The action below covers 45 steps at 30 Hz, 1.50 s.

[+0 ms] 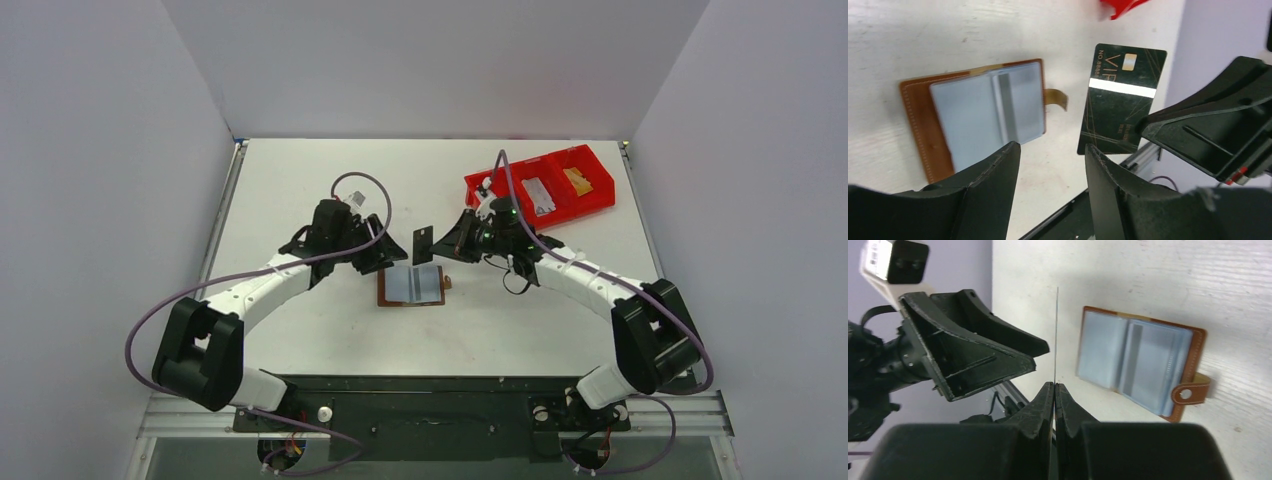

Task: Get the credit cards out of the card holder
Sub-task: Place the credit card in the storage box.

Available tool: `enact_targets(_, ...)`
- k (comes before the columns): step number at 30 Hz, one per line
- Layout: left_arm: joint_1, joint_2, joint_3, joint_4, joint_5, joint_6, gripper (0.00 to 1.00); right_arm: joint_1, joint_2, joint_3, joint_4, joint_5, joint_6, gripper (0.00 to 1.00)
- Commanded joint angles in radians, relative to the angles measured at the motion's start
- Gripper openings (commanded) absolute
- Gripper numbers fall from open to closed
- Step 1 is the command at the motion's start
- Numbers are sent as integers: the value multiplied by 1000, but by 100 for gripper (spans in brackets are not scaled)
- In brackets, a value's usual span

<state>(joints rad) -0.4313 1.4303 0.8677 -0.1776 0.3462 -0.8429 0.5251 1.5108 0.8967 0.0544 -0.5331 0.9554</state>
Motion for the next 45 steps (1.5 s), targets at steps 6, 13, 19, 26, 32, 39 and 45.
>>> enact_targets(6,71,-79,-94,436,291,-175,47,5,-67,34,163,-113,126,0)
enact_targets(13,77,-56,-144,643,396,-283,45,6,-66,18,241,-143,183,0)
enact_targets(19,77,-32,-182,771,432,-376,21,7,-71,18,226,-140,176,0)
enact_targets(26,77,-25,-195,809,448,-413,0,6,-87,29,167,-110,124,27)
enact_targets(32,77,-15,-206,877,480,-465,0,5,-93,23,277,-110,167,60)
enact_targets(39,74,-5,-217,1012,527,-547,0,4,-35,23,469,-134,288,51)
enact_targets(45,73,3,-220,1035,548,-560,0,7,-4,26,556,-144,358,26)
